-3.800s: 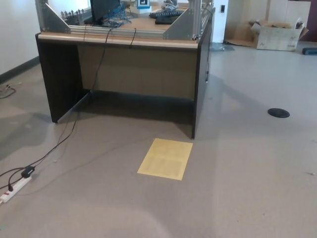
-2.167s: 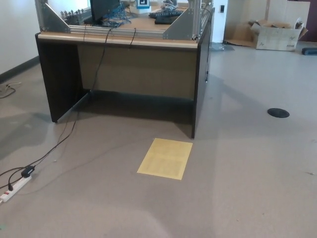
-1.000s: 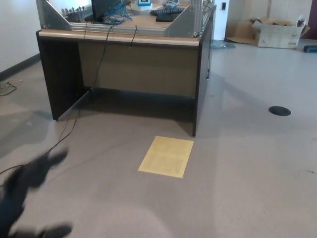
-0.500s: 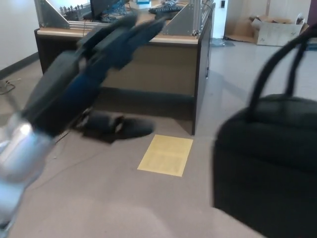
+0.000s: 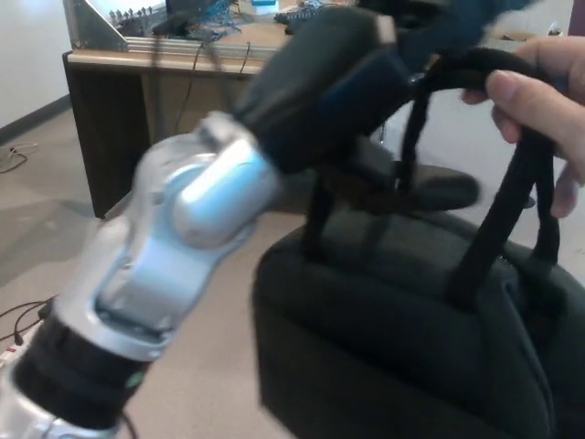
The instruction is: A person hands over a black lunchbag to the robot and the robot uses its left hand to grab the strips of the lunchbag, the gives it back to the person.
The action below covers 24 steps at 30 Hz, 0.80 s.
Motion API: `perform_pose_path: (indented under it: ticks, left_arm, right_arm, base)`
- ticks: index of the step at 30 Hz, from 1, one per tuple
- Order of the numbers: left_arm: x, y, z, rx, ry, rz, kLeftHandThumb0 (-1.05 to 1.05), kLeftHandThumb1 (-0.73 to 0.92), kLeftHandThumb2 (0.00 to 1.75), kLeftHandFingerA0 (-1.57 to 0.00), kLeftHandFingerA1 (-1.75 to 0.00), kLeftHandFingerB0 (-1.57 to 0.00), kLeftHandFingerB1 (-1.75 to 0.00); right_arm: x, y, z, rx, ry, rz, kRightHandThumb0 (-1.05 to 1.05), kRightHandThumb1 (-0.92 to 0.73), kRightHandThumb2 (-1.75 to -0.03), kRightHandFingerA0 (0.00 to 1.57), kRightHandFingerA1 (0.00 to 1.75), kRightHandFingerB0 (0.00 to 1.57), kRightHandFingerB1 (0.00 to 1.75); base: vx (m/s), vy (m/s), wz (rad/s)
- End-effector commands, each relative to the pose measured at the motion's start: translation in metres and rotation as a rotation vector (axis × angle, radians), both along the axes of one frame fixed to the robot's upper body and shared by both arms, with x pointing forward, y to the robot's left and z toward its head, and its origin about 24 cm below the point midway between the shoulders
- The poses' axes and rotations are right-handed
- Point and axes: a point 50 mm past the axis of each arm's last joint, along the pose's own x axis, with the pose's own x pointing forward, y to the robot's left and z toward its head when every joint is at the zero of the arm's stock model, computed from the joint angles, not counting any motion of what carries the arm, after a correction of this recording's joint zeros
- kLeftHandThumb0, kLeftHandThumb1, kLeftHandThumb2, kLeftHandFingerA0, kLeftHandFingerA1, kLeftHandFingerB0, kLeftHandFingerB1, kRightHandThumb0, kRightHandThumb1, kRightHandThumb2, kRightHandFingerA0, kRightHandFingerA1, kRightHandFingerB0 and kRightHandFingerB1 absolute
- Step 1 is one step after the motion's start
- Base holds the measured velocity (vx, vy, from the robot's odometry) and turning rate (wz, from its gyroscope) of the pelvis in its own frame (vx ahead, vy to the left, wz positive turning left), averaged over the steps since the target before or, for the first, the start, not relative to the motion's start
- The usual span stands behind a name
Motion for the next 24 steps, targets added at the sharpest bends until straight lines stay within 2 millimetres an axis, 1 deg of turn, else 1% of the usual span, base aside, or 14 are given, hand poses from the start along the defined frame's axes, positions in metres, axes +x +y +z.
perform_pose_path:
  ticks: [1,8,13,14,15,16,17,18,19,20,21,22,23,24]
  left_arm:
    - [0.000,-0.019,0.010,0.080,0.016,0.112,-0.77,0.47,0.88,0.00,-0.12,-0.01,-0.13]
    - [0.009,-0.029,0.013,0.125,-0.073,0.183,-0.79,0.48,0.88,0.00,-0.11,0.00,-0.10]
    - [0.021,-0.021,0.015,0.138,-0.100,0.243,-0.72,0.44,0.85,-0.01,-0.16,-0.01,-0.14]
    - [0.024,-0.017,0.016,0.150,-0.106,0.270,-0.72,0.55,0.57,0.00,-0.25,0.00,-0.22]
    - [0.027,-0.013,0.016,0.157,-0.109,0.291,-0.72,0.55,0.57,0.00,-0.25,0.00,-0.22]
    - [0.030,-0.010,0.017,0.160,-0.106,0.302,-0.67,0.43,0.82,-0.04,-0.20,-0.05,-0.16]
    - [0.032,-0.009,0.016,0.159,-0.108,0.310,-0.64,0.41,0.80,-0.02,-0.23,-0.03,-0.18]
    - [0.033,-0.009,0.015,0.153,-0.115,0.318,-0.64,0.41,0.76,-0.03,-0.37,-0.08,-0.24]
    - [0.034,-0.010,0.014,0.143,-0.124,0.325,-0.64,0.41,0.76,-0.03,-0.37,-0.08,-0.24]
    - [0.036,-0.011,0.013,0.119,-0.141,0.333,-0.56,0.53,0.56,-0.26,-0.34,-0.22,-0.29]
    - [0.037,-0.013,0.011,0.062,-0.172,0.336,-0.46,0.52,0.56,-0.62,-0.65,-0.61,-0.48]
    - [0.038,-0.016,0.008,-0.007,-0.209,0.335,-0.46,0.52,0.56,-0.62,-0.65,-0.61,-0.48]
    - [0.038,-0.019,0.004,-0.094,-0.231,0.320,-0.38,0.56,0.57,-0.72,-1.13,-0.72,-0.91]
    - [0.036,-0.024,-0.002,-0.276,-0.227,0.236,-0.28,0.57,0.58,-0.81,-1.68,-0.72,-1.59]
  right_arm:
    - [-0.001,-0.004,0.001,-0.021,-0.003,0.006,-0.68,-0.70,-0.62,0.45,0.41,0.37,0.38]
    - [-0.005,-0.002,-0.002,-0.026,0.001,0.011,-0.69,-0.70,-0.62,0.46,0.42,0.37,0.38]
    - [-0.001,-0.002,0.001,-0.040,-0.001,0.019,-0.68,-0.70,-0.63,0.46,0.41,0.37,0.38]
    - [0.000,-0.003,0.002,-0.042,0.001,0.022,-0.68,-0.70,-0.63,0.46,0.42,0.37,0.37]
    - [0.001,-0.003,0.003,-0.036,0.001,0.024,-0.68,-0.70,-0.63,0.46,0.42,0.37,0.37]
    - [0.002,-0.003,0.003,-0.033,0.002,0.024,-0.67,-0.70,-0.63,0.46,0.41,0.37,0.37]
    - [0.002,-0.002,0.003,-0.033,0.003,0.025,-0.67,-0.70,-0.62,0.46,0.42,0.37,0.37]
    - [0.001,-0.002,0.002,-0.031,0.004,0.025,-0.67,-0.70,-0.62,0.45,0.41,0.37,0.37]
    - [0.001,-0.002,0.002,-0.029,0.004,0.025,-0.67,-0.70,-0.62,0.45,0.41,0.37,0.37]
    - [0.001,-0.002,0.002,-0.029,0.004,0.023,-0.67,-0.70,-0.62,0.46,0.42,0.37,0.38]
    - [0.000,-0.002,0.001,-0.027,0.005,0.021,-0.67,-0.70,-0.62,0.46,0.42,0.37,0.38]
    - [0.000,-0.001,0.001,-0.023,0.006,0.019,-0.67,-0.70,-0.62,0.46,0.42,0.37,0.38]
    - [-0.002,-0.001,-0.001,-0.021,0.010,0.018,-0.67,-0.69,-0.62,0.47,0.42,0.37,0.38]
    - [-0.003,-0.001,-0.001,-0.030,0.011,0.020,-0.68,-0.69,-0.63,0.47,0.43,0.37,0.38]
  base:
    - [0.00,0.000,0.00]
    - [0.00,0.000,0.00]
    - [0.00,0.000,0.00]
    - [0.00,0.000,0.00]
    - [0.00,0.000,0.00]
    - [0.00,0.000,0.00]
    - [0.00,0.000,0.00]
    - [0.00,0.000,0.00]
    - [0.00,0.000,0.00]
    - [0.00,0.000,0.00]
    - [0.00,0.000,0.00]
    - [0.00,0.000,0.00]
    - [0.00,0.000,0.00]
    - [0.00,0.000,0.00]
